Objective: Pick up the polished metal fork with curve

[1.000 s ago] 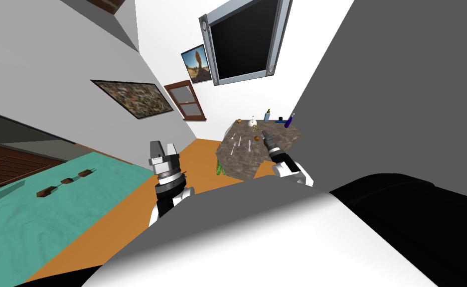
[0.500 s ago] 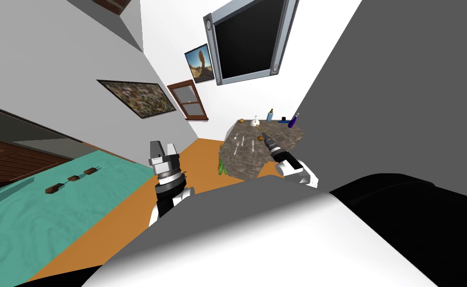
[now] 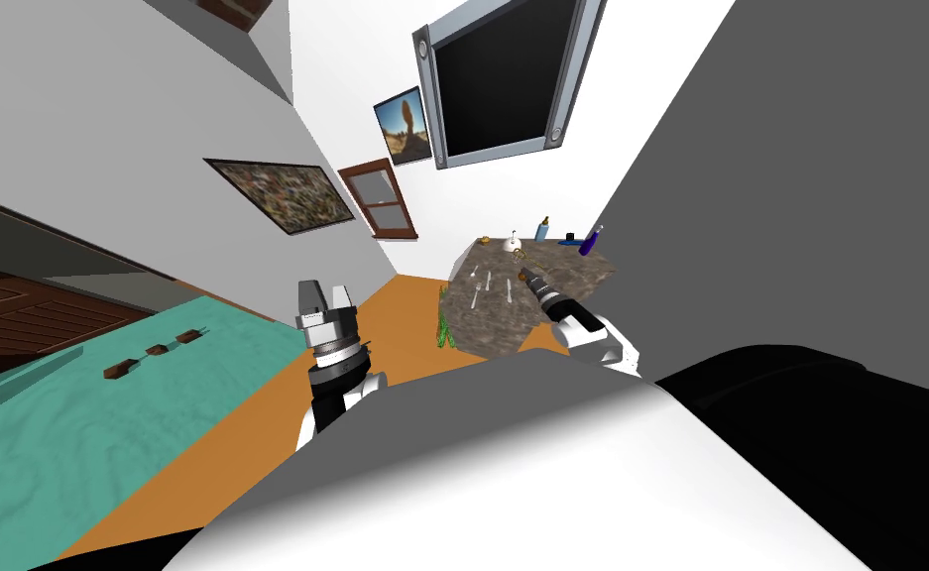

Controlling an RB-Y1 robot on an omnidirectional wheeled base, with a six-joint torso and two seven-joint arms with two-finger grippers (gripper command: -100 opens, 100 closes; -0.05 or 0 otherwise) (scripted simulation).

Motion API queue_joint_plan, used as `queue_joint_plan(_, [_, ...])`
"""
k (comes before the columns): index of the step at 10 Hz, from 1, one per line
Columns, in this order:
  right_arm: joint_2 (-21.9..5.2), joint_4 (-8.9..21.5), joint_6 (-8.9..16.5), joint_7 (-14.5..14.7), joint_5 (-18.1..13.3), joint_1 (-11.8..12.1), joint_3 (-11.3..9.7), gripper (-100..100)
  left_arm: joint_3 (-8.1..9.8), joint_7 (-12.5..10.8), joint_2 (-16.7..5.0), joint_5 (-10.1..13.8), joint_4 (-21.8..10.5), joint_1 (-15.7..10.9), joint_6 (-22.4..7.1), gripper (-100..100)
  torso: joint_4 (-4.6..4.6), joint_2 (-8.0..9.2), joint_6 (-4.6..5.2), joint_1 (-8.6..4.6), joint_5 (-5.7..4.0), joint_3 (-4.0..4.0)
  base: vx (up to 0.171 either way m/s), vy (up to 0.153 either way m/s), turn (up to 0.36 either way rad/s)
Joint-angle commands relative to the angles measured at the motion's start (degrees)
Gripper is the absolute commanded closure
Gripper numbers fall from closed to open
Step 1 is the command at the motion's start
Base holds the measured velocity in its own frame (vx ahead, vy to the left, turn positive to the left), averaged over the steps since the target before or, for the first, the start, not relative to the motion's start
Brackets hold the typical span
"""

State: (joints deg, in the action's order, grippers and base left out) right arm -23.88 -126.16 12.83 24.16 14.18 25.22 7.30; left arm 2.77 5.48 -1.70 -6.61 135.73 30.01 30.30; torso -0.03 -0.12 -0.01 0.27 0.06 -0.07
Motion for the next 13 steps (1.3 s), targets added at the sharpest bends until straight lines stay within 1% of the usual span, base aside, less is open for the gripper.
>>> queue_joint_plan(1, [-0.68, -0.07, 2.86, 0.76, 0.36, -0.07, 0.39, -100, 0.0, 0.0, 0.0, 0.0, 0.0, 0.0, 0.0, 0, 0.0, 0.0, 0.0, 0.0, 0.0, 0.0, 0.027, 0.07, 0.026])
queue_joint_plan(2, [-2.15, 0.31, 4.55, 2.04, 1.12, -0.26, 1.1, -100, 0.0, 0.0, 0.0, 0.0, 0.0, 0.0, 0.0, 0, 0.0, 0.03, 0.01, -0.01, 0.0, 0.01, 0.029, 0.071, 0.053])
queue_joint_plan(3, [-2.15, 0.31, 6.03, 2.04, 1.12, -0.26, 1.1, -100, 0.0, 0.0, 0.0, 0.0, 0.0, 0.0, 0.0, 0, 0.0, 0.01, 0.0, -0.01, 0.0, 0.0, 0.016, 0.064, 0.033])
queue_joint_plan(4, [-2.15, 0.31, 6.78, 2.04, 1.12, -0.26, 1.1, -100, 0.0, 0.0, 0.0, 0.0, 0.0, 0.0, 0.0, 0, 0.01, 0.05, 0.01, -0.03, 0.0, 0.03, 0.009, 0.031, -0.001])
queue_joint_plan(5, [-3.54, 0.76, 9.1, 3.29, 1.88, -0.49, 1.8, -100, 0.0, 0.0, 0.0, 0.0, 0.0, 0.0, 0.0, 0, 0.02, 0.08, 0.01, -0.13, -0.02, 0.04, 0.024, 0.059, 0.078])
queue_joint_plan(6, [-3.54, 0.76, 10.34, 3.29, 1.88, -0.49, 1.8, -100, 0.0, 0.0, 0.0, 0.0, 0.0, 0.0, 0.0, 0, 0.01, 0.05, 0.0, -0.07, -0.01, 0.03, 0.027, 0.052, 0.035])
queue_joint_plan(7, [-4.86, 1.3, 12.18, 4.48, 2.63, -0.76, 2.48, -100, 0.0, 0.0, 0.0, 0.0, 0.0, 0.0, 0.0, 0, 0.0, 0.04, 0.01, -0.09, -0.01, 0.02, 0.046, 0.075, 0.075])
queue_joint_plan(8, [-4.86, 1.3, 13.91, 4.48, 2.63, -0.76, 2.48, -100, 0.0, 0.0, 0.0, 0.0, 0.0, 0.0, 0.0, 0, -0.01, -0.03, 0.0, -0.01, 0.0, -0.02, 0.035, 0.068, 0.04])
queue_joint_plan(9, [-6.11, 1.92, 15.6, 5.62, 3.38, -1.08, 3.13, -100, 0.0, 0.0, 0.0, 0.0, 0.0, 0.0, 0.0, 0, -0.01, -0.01, 0.01, -0.03, 0.0, -0.01, 0.036, 0.069, 0.092])
queue_joint_plan(10, [-6.11, 1.92, 17.15, 5.62, 3.38, -1.08, 3.13, -100, 0.0, 0.0, 0.0, 0.0, 0.0, 0.0, 0.0, 0, 0.0, -0.01, 0.0, -0.02, 0.0, -0.01, 0.028, 0.057, 0.041])
queue_joint_plan(11, [-7.28, 2.63, 18.94, 6.7, 4.11, -1.45, 3.75, -100, 0.0, 0.0, 0.0, 0.0, 0.0, 0.0, 0.0, 0, 0.0, 0.02, 0.01, -0.06, -0.01, 0.0, 0.041, 0.066, 0.097])
queue_joint_plan(12, [-7.28, 2.63, 20.81, 6.7, 4.11, -1.45, 3.75, -100, 0.0, 0.0, 0.0, 0.0, 0.0, 0.0, 0.0, 0, -0.01, -0.02, 0.0, -0.03, 0.0, -0.01, 0.039, 0.056, 0.049])
queue_joint_plan(13, [-7.28, 2.63, 21.03, 6.7, 4.11, -1.45, 3.75, -100, 0.0, 0.0, 0.0, 0.0, 0.0, 0.0, 0.0, 0, -0.01, -0.01, 0.02, -0.06, -0.01, -0.01, 0.017, 0.026, -0.007])
